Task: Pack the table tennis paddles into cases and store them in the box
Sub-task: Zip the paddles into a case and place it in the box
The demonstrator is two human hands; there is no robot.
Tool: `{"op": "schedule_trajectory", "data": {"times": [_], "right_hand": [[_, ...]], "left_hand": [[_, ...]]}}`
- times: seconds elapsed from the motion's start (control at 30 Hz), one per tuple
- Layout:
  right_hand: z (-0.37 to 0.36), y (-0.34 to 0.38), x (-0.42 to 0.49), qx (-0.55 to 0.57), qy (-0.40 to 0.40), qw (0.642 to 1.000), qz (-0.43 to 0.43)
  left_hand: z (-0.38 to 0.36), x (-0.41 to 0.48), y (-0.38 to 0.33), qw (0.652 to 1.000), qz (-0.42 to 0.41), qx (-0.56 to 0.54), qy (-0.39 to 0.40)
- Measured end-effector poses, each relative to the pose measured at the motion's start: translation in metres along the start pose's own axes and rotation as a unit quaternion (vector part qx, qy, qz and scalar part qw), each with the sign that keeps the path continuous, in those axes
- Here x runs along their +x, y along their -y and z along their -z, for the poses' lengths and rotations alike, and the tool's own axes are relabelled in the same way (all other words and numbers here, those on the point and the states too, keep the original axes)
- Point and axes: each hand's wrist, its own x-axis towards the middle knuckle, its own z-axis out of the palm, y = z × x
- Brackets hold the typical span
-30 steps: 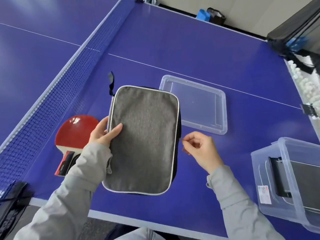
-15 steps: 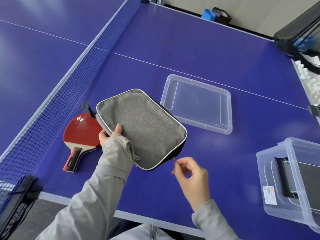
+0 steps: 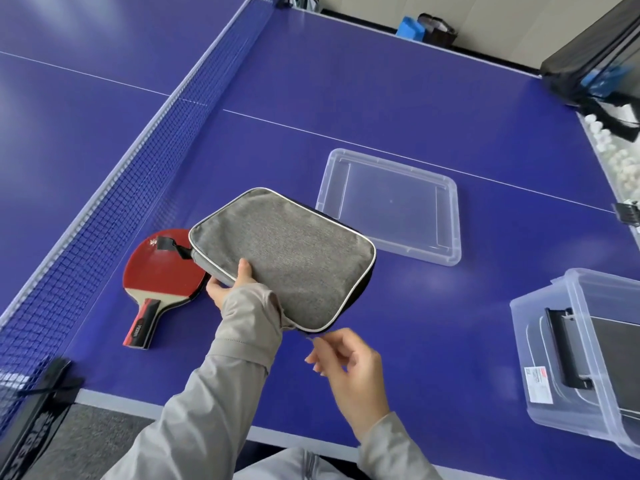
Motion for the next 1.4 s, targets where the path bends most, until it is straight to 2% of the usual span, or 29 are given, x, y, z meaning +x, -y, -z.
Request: {"op": "schedule_trajectory", "data": {"times": [0.1,0.17,0.2,0.3,0.4,0.5,0.6,0.63,0.7,0.73,0.8,0.87,0.93,1.1,1.2,1.33,1.4], "right_hand": [[0.031,-0.005,0.011,0.054,-0.093,0.994,-0.029],[0.054,-0.005,0.024,0.106,-0.153,0.981,-0.047],[0.065,-0.004,0.03,0.132,-0.157,0.977,-0.062],[0.085,0.006,0.042,0.195,-0.076,0.97,-0.122],[0.09,0.018,0.039,0.159,0.031,0.972,-0.168],[0.09,0.023,0.029,0.127,0.041,0.967,-0.218],[0.085,0.017,0.024,0.16,0.016,0.976,-0.145],[0.081,0.014,0.023,0.148,-0.002,0.983,-0.113],[0.073,0.01,0.022,0.074,-0.029,0.994,-0.069],[0.068,0.007,0.021,0.039,-0.04,0.997,-0.058],[0.06,0.003,0.017,0.0,-0.057,0.997,-0.055],[0.052,0.002,0.013,-0.019,-0.059,0.997,-0.053],[0.046,0.001,0.011,-0.031,-0.053,0.997,-0.04],[0.046,-0.001,0.013,-0.076,0.006,0.996,-0.036],[0.053,-0.005,0.015,-0.114,0.005,0.992,-0.056],[0.076,-0.015,0.02,-0.134,-0.034,0.986,-0.09],[0.092,-0.023,0.023,-0.114,-0.045,0.985,-0.118]], "left_hand": [[0.01,0.012,0.002,0.996,-0.006,0.056,0.064],[0.018,0.018,0.008,0.986,-0.011,0.091,0.139],[0.021,0.019,0.012,0.978,-0.015,0.097,0.182],[0.027,0.013,0.023,0.95,-0.02,0.116,0.289],[0.026,0.005,0.033,0.927,-0.003,0.135,0.349],[0.019,-0.003,0.039,0.926,-0.004,0.155,0.344],[0.012,-0.017,0.046,0.927,-0.058,0.216,0.3],[0.011,-0.023,0.048,0.914,-0.095,0.27,0.289],[0.008,-0.041,0.052,0.862,-0.166,0.368,0.306],[0.006,-0.053,0.055,0.842,-0.179,0.38,0.339],[0.004,-0.077,0.062,0.824,-0.156,0.358,0.411],[0.006,-0.094,0.068,0.829,-0.133,0.315,0.443],[0.008,-0.099,0.072,0.838,-0.134,0.294,0.44],[0.017,-0.082,0.065,0.842,-0.152,0.306,0.417],[0.029,-0.059,0.056,0.848,-0.126,0.307,0.413],[0.052,-0.005,0.04,0.873,-0.151,0.327,0.328],[0.065,0.024,0.037,0.881,-0.132,0.348,0.293]]}}
